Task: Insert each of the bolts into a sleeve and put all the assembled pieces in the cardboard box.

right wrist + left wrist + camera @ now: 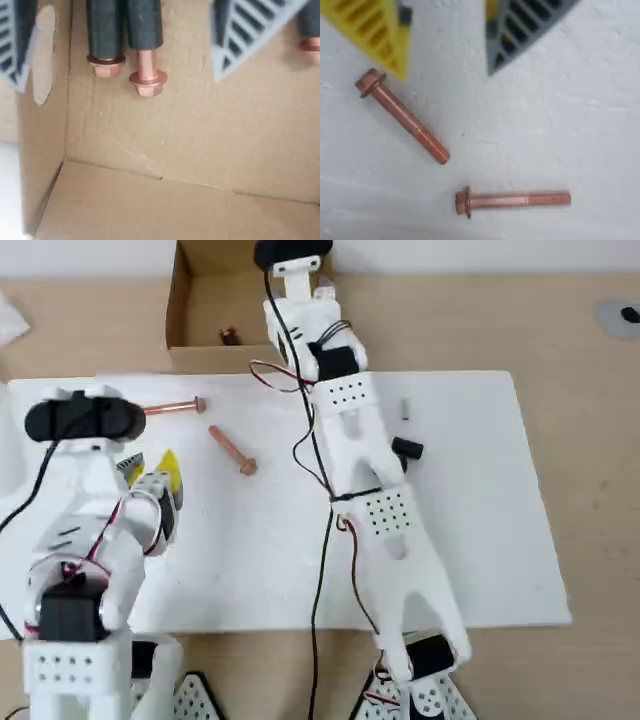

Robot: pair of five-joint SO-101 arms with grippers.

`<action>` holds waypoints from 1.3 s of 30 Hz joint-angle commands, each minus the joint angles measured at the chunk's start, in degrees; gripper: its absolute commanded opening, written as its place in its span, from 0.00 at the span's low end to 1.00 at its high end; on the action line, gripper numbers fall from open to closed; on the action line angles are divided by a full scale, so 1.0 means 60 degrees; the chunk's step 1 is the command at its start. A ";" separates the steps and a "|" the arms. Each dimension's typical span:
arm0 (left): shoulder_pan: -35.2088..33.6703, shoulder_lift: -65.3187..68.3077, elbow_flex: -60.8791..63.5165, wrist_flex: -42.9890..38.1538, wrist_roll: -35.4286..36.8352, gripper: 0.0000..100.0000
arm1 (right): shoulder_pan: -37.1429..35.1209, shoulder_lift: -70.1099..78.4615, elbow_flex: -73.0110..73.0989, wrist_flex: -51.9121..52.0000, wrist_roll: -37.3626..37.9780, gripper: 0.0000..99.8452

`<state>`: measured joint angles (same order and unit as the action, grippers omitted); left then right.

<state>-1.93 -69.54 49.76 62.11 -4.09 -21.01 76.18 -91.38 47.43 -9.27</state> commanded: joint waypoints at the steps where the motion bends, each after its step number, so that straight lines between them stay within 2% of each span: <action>1: -0.0205 0.1663 -0.1333 -0.0088 0.0659 0.12 | 0.0286 -0.0711 -0.0696 0.1377 0.0029 0.28; 7: -0.0293 0.5399 -0.4396 0.0278 0.1538 0.12 | 0.0755 -0.2601 -0.0696 0.4366 0.0044 0.28; 13: -0.0366 0.8271 -0.7502 0.1905 0.2007 0.12 | 0.1297 -0.4154 -0.0696 0.6974 0.0073 0.28; 18: -0.0557 1.0396 -0.9597 0.3077 0.3722 0.12 | 0.1780 -0.4960 -0.0681 0.9158 0.0088 0.28; 20: -0.0469 1.1143 -1.0286 0.3590 0.3810 0.12 | 0.2088 -0.5121 -0.0681 0.9172 0.0088 0.28; 22: -0.0278 1.1832 -1.1106 0.4234 0.2799 0.12 | 0.2337 -0.5267 -0.0681 0.9172 0.0088 0.28; 24: -0.0190 1.2549 -1.1853 0.4689 0.1026 0.12 | 0.2557 -0.5341 -0.0681 0.9172 0.0088 0.28; 30: -0.0410 1.4073 -1.3949 0.5773 -0.6095 0.12 | 0.3158 -0.5385 -0.0681 0.9172 0.0088 0.28; 33: -0.0469 1.4557 -1.4066 0.5817 -0.9040 0.12 | 0.3392 -0.5385 -0.0681 0.9172 0.0088 0.28; 36: -0.0308 1.4923 -1.4125 0.5817 -1.0740 0.12 | 0.3582 -0.5385 -0.0681 0.9172 0.0088 0.28; 39: -0.0132 1.5348 -1.4300 0.5641 -1.1267 0.12 | 0.3656 -0.5370 -0.0667 0.9172 0.0073 0.28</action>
<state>-4.04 21.98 -32.26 96.66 -67.21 0.00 48.31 -92.70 101.32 -9.27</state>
